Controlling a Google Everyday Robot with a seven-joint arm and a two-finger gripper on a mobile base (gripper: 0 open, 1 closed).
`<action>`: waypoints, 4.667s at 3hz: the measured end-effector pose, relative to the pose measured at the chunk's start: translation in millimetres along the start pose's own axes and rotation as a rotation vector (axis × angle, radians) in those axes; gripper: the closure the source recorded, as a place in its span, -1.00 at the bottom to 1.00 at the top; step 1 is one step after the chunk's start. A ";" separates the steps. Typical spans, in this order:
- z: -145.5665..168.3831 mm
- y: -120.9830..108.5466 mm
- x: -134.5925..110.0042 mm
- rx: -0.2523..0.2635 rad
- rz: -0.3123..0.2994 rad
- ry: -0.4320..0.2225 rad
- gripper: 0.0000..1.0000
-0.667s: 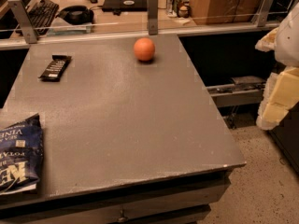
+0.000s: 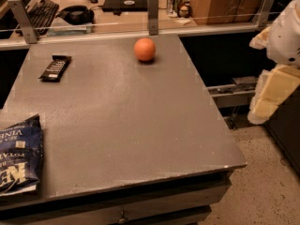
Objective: Move orange near rxbar chocolate
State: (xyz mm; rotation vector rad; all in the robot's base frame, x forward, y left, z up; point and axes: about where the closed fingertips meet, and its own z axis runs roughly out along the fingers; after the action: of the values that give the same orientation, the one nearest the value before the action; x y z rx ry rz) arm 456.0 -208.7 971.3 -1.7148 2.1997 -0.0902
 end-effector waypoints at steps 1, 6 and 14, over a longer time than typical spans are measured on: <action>26.3 -32.1 -21.3 0.012 -0.010 -0.062 -1.00; 174.1 -208.7 -185.4 -0.020 0.124 -0.620 -1.00; 194.1 -215.3 -233.3 -0.046 0.149 -0.784 1.00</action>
Offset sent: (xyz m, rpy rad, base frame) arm 0.1758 0.0474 -0.0448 0.2591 -0.1116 0.0613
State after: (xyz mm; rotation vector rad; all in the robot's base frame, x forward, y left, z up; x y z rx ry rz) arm 764.2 -12.7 899.8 -1.2812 1.7172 0.5739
